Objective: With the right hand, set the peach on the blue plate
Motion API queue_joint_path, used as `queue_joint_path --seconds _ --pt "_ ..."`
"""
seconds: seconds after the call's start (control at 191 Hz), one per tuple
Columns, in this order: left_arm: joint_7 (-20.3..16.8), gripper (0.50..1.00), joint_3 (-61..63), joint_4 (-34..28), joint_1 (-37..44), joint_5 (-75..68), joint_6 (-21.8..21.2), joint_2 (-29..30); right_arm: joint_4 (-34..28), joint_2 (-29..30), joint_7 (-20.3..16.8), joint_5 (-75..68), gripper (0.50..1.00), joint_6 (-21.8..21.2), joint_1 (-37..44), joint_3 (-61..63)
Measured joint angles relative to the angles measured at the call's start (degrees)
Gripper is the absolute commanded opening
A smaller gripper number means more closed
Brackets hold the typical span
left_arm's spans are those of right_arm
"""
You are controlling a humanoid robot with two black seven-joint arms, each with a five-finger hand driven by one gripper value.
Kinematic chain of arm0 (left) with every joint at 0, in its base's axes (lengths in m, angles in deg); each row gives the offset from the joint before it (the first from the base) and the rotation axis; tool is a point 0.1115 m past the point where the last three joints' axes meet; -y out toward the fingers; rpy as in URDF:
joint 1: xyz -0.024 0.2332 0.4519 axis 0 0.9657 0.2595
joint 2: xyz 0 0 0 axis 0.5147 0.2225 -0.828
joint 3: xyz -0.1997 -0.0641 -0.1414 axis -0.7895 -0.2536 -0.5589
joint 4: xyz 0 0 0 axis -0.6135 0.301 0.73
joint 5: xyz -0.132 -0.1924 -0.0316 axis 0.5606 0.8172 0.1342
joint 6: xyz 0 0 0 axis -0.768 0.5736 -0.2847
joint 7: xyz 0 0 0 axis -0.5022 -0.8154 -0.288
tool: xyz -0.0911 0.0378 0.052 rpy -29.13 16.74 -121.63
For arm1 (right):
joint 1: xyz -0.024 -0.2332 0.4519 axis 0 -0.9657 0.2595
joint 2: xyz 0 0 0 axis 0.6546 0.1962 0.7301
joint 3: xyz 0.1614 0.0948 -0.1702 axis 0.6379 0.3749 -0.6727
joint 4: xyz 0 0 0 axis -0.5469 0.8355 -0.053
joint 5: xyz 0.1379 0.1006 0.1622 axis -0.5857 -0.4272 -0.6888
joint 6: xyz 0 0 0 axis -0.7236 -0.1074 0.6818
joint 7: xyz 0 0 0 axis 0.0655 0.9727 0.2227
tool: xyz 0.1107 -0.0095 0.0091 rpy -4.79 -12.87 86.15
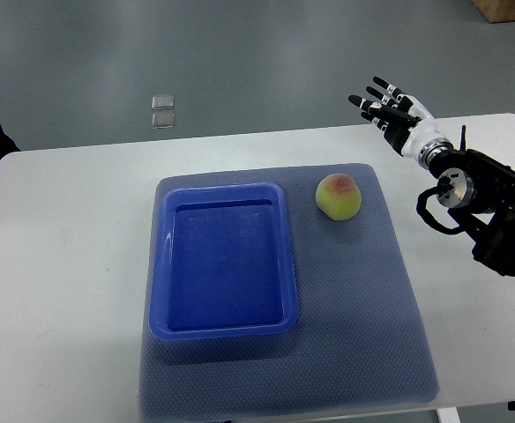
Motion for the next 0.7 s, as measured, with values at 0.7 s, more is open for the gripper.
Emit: queue_joint_path --seconds 0.7 --pt "0.0 1.000 0.0 0.2 0.0 0.0 0.0 0.0 -0.1 -1.0 0.1 3.9 0.928 -4.0 0.8 -1.1"
